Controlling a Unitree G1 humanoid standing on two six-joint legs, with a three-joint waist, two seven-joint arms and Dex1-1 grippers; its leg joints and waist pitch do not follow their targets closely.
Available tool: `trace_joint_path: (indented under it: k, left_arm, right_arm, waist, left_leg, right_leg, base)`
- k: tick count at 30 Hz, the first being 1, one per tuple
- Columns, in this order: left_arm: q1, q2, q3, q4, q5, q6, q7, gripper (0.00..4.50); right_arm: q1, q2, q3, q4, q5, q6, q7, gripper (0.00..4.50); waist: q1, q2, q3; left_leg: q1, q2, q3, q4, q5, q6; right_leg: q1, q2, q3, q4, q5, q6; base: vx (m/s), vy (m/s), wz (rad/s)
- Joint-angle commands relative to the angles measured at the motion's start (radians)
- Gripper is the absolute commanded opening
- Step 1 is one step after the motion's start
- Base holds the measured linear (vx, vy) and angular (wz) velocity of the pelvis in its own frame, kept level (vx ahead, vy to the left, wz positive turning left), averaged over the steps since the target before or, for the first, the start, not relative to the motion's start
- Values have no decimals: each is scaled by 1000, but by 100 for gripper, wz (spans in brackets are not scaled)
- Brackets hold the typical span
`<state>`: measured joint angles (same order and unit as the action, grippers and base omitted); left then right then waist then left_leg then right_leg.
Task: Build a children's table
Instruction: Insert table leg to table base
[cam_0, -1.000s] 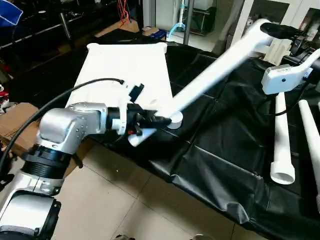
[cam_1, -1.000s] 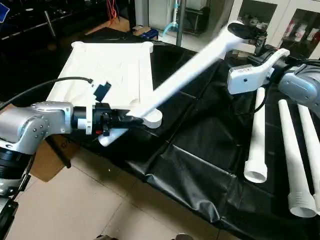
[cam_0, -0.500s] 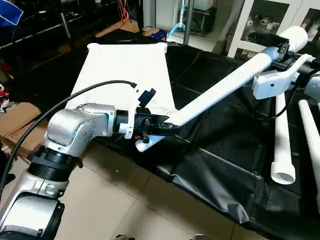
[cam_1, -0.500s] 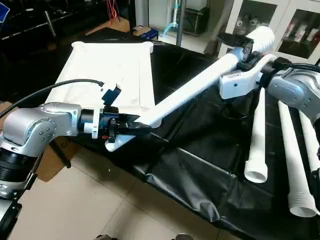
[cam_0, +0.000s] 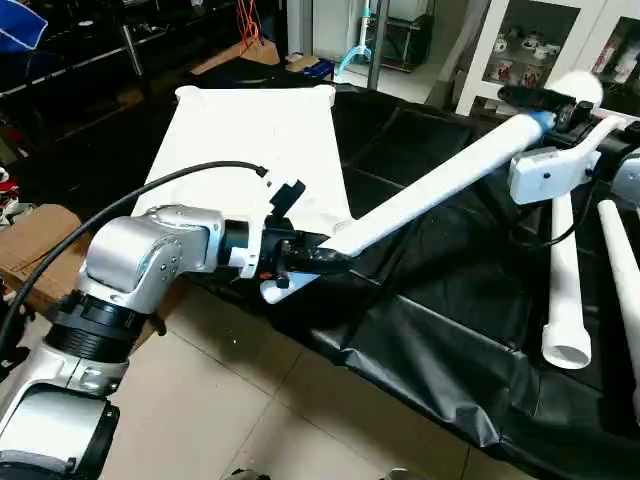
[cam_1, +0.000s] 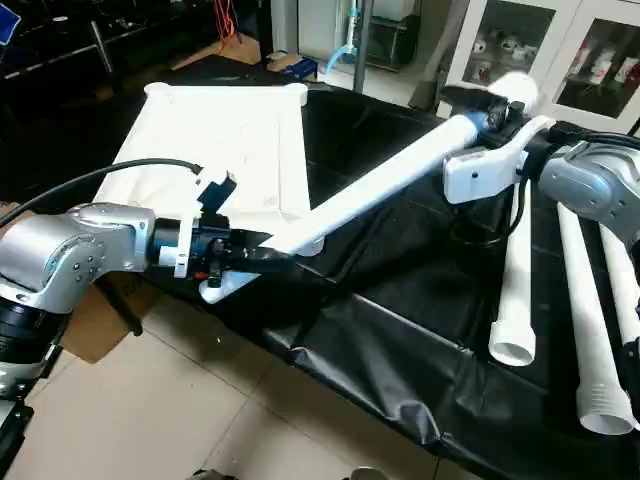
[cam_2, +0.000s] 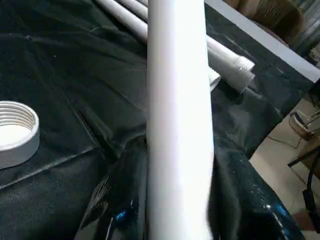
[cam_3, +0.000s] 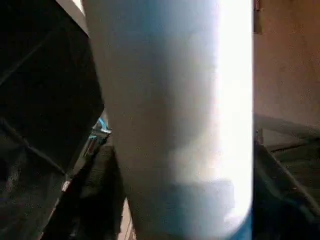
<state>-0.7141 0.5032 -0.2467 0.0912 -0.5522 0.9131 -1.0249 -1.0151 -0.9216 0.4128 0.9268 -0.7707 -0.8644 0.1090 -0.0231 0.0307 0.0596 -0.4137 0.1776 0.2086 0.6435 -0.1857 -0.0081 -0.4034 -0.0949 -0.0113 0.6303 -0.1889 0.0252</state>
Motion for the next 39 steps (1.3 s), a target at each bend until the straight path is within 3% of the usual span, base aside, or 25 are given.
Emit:
trace_joint_path:
  k: [1, 2, 6, 16, 19, 21, 23, 25, 31, 33, 36, 37, 38, 39]
  left_arm:
    - [-42, -4, -6, -12, 1, -24, -34, 147]
    - [-44, -4, -5, -9, 3, -26, -35, 147]
    - [-55, -2, 5, 11, 15, -37, -38, 147]
    - [-67, 2, 23, 43, 46, -92, -54, 147]
    - [-75, 5, 39, 55, 55, -127, -63, 217]
    - [-86, 4, 55, 74, 54, -126, -60, 219]
    - [-90, 7, 66, 81, 48, -133, -71, 238]
    - [-108, 3, 136, 104, -2, -136, -82, 258]
    - [-138, -2, 252, 178, -56, -173, -72, 300]
    - [-171, -13, 337, 256, -90, -196, -18, 302]
    - [-206, -26, 415, 338, -88, -245, 80, 302]
    - [-229, -26, 461, 412, -50, -325, 211, 302]
    - [-244, -12, 502, 507, 28, -447, 381, 302]
    - [-231, -3, 510, 529, 57, -486, 439, 302]
  right_arm:
    - [14, -3, 16, 12, -4, -13, 19, 248]
    - [15, -3, 17, 12, -4, -14, 19, 240]
    - [20, -6, 18, 18, 0, -20, 24, 210]
    - [33, -11, 19, 27, 6, -37, 41, 204]
    - [36, -13, 18, 29, 5, -40, 43, 204]
    - [39, -15, 17, 30, 6, -42, 45, 204]
    - [43, -17, 16, 30, 8, -43, 48, 197]
    - [57, -19, 14, 30, 14, -46, 51, 195]
    - [107, -23, 4, 23, 38, -46, 64, 194]
    - [140, -25, -11, 30, 69, -44, 80, 194]
    - [183, -7, -71, 70, 177, -17, 140, 194]
    - [221, 23, -146, 90, 300, 36, 207, 194]
    - [283, 69, -257, 93, 484, 138, 296, 194]
    - [318, 91, -295, 64, 543, 193, 302, 194]
  waist:
    - [-5, -21, -78]
    - [-4, -17, -78]
    - [-4, -19, -80]
    - [-3, -16, -82]
    - [-4, -16, -80]
    - [-1, -12, -81]
    - [-2, -17, -80]
    - [-3, -21, -80]
    - [-5, -19, -79]
    - [-2, -17, -81]
    - [-3, -16, -80]
    - [-4, -21, -83]
    - [-2, -15, -82]
    - [-7, -14, -83]
  left_leg:
    - [32, 26, -16, -58, -218, 81]
    - [33, 27, -17, -59, -221, 80]
    - [31, 26, -16, -58, -204, 86]
    - [30, 29, -17, -56, -178, 103]
    - [31, 29, -18, -57, -201, 97]
    - [35, 30, -18, -57, -214, 89]
    - [33, 30, -18, -57, -216, 83]
    - [29, 28, -17, -56, -206, 88]
    - [31, 27, -16, -54, -217, 100]
    - [31, 26, -17, -54, -217, 97]
    - [33, 27, -14, -54, -237, 107]
    - [29, 26, -15, -53, -237, 113]
    - [33, 27, -15, -52, -246, 121]
    - [29, 28, -18, -55, -252, 132]
  right_leg:
    - [41, -12, 6, -61, -98, -301]
    - [40, -13, 6, -62, -100, -301]
    - [42, -14, 7, -60, -75, -308]
    - [44, -15, 5, -55, -32, -327]
    - [43, -15, 6, -59, -60, -321]
    - [40, -17, 7, -60, -65, -324]
    - [42, -14, 6, -58, -57, -324]
    - [44, -17, 7, -57, -55, -324]
    - [42, -15, 6, -59, -72, -330]
    - [42, -15, 7, -58, -65, -333]
    - [40, -13, 7, -61, -59, -340]
    - [46, -12, 6, -58, -47, -340]
    - [43, -12, 7, -60, -44, -340]
    - [49, -12, 6, -60, -35, -326]
  base:
    - [0, 0, 0]
    - [0, 0, 0]
    - [0, 0, 0]
    - [0, 0, 0]
    - [0, 0, 0]
    - [0, 0, 0]
    - [0, 0, 0]
    - [0, 0, 0]
    - [0, 0, 0]
    - [0, 0, 0]
    - [0, 0, 0]
    - [0, 0, 0]
    - [0, 0, 0]
    - [0, 0, 0]
